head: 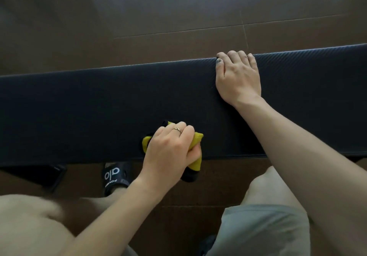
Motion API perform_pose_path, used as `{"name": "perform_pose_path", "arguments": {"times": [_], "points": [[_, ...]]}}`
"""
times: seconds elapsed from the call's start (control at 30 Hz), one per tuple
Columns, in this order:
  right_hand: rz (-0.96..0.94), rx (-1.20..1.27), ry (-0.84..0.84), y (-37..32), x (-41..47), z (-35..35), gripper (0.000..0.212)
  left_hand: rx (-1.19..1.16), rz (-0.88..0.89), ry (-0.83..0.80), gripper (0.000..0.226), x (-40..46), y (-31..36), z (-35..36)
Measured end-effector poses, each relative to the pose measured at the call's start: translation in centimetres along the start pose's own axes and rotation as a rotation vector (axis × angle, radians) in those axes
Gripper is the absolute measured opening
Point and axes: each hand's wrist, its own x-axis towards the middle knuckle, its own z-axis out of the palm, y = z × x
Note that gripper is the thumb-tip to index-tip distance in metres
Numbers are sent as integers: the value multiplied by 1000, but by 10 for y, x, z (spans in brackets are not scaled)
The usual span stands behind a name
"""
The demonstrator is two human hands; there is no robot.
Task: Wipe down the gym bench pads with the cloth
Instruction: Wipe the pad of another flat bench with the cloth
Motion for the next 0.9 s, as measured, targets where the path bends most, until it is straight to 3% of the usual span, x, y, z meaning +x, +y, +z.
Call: {"name": "perform_pose_path", "arguments": {"times": [0.13, 0.33, 0.6, 0.77, 0.9], "points": [[-6, 16, 6, 0, 3, 2, 51, 1, -10, 28, 25, 27, -13, 9], [-1, 48, 42, 1, 5, 4, 51, 20, -192, -6, 25, 135, -61, 24], [6, 28, 44, -2, 1, 3, 51, 44, -18, 14, 26, 16, -23, -1], [3, 29, 64, -2, 5, 6, 50, -5, 66, -1, 26, 76, -31, 19], [19, 13, 78, -1, 9, 6, 49, -15, -11, 24, 22, 156, -44, 39]]}}
